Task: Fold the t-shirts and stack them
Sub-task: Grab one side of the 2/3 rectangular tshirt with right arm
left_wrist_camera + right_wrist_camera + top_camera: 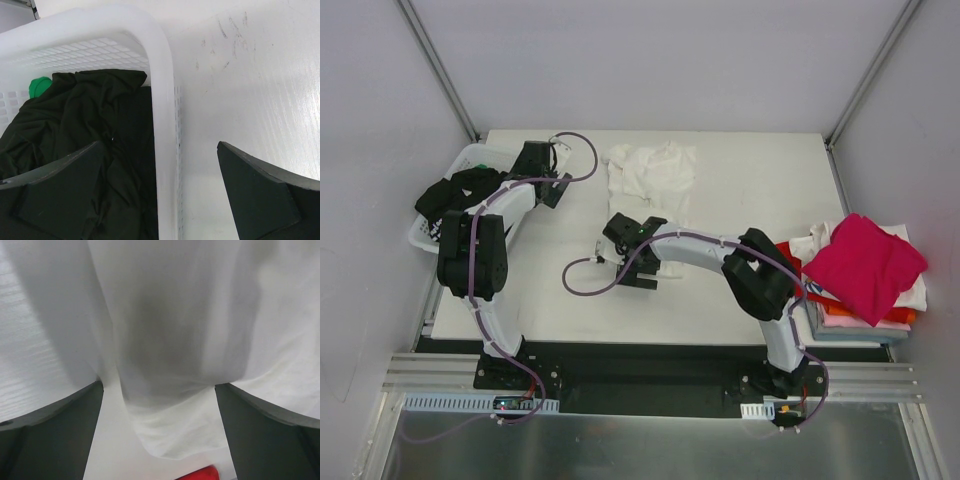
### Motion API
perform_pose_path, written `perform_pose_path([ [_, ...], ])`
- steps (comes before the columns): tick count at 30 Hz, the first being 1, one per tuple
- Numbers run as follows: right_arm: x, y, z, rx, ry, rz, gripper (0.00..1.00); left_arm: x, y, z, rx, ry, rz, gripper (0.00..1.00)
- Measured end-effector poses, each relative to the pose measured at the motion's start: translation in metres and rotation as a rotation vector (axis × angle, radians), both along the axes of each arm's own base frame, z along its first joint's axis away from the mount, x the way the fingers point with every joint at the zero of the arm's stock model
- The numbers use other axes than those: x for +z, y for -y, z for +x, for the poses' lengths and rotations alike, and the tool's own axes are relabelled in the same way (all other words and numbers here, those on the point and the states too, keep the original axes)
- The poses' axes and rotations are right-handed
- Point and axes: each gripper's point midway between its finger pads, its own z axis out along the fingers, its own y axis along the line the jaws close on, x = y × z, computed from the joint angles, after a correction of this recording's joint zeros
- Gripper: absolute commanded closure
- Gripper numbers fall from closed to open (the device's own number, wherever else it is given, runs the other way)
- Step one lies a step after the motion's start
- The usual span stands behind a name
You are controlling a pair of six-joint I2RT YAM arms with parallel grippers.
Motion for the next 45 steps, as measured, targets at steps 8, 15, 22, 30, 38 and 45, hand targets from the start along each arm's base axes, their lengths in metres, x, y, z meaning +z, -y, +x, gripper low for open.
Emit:
perform_pose_path([
  [8,-0.002,0.001,0.014,-0.012,-0.015,0.01,0.07,-0.001,0.001,0.0,-0.002,-0.002,-0.003,0.01],
  [15,-0.007,-0.003,0.014,-0.003,-0.047,0.009,0.38,-0.009,0.001,-0.006,-0.006,-0.023,-0.005,0.01],
  [22,-0.01,-0.004,0.01,0.004,-0.075,0.014,0.71,-0.015,0.001,-0.01,-0.006,-0.037,-0.004,0.01],
  [30,-0.011,-0.006,0.007,0.021,-0.054,0.003,0.99,-0.014,0.0,-0.01,-0.006,-0.037,-0.003,0.01],
  [38,-0.011,-0.017,-0.058,0.139,-0.122,-0.029,0.99,-0.016,0.0,-0.011,-0.006,-0.04,-0.002,0.0],
  [45,-0.007,-0.019,-0.128,0.257,-0.244,-0.05,0.99,-0.015,0.0,-0.011,-0.007,-0.039,0.0,0.01],
])
